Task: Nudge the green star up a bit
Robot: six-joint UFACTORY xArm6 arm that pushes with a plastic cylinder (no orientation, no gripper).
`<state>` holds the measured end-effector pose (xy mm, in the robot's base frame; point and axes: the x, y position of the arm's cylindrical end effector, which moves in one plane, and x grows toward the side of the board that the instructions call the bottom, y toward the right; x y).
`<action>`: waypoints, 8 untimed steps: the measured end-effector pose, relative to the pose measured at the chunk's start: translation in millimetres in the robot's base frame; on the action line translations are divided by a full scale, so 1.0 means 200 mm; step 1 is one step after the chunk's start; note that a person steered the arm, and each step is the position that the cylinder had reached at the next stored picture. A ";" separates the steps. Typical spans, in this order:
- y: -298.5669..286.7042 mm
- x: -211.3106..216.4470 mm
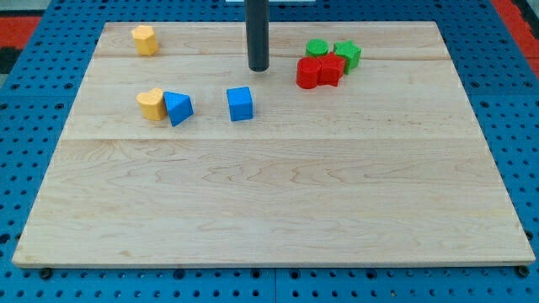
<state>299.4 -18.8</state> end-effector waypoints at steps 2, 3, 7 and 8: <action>0.03 0.17; 0.14 0.24; 0.45 0.37; 0.60 0.36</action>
<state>370.4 101.5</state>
